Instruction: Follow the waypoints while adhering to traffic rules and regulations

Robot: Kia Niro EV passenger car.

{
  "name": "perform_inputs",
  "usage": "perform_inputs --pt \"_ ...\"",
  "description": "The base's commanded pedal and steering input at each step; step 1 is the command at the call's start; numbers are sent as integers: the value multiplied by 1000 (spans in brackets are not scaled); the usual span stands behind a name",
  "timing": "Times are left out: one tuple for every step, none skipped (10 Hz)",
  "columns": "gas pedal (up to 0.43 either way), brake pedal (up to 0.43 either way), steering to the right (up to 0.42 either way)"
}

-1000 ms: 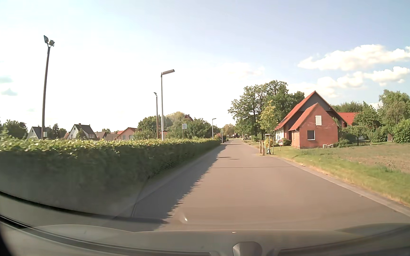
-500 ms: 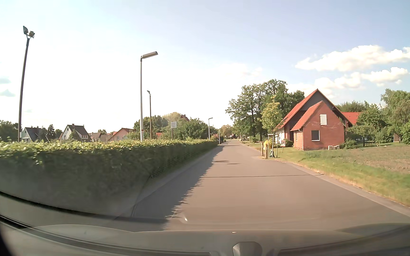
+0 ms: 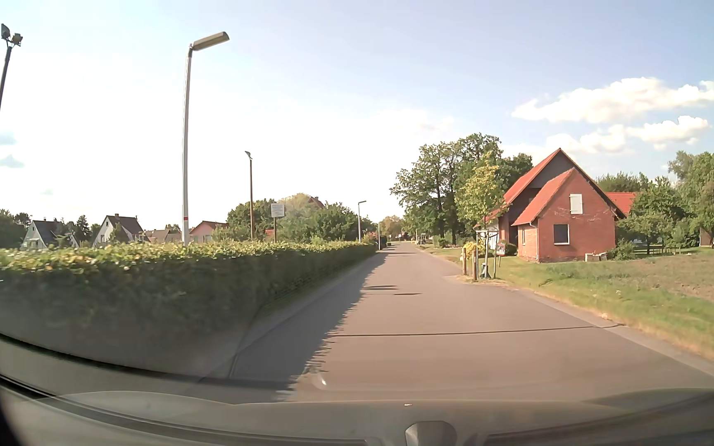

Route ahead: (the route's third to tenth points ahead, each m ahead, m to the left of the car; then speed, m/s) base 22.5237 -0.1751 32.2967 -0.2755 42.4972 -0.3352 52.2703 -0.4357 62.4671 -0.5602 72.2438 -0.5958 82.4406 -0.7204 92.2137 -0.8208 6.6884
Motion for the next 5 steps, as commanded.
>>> perform_inputs --pt "169 6 6" --pt "157 6 5" --pt "150 6 6" --pt "138 6 5" --pt "138 6 5"
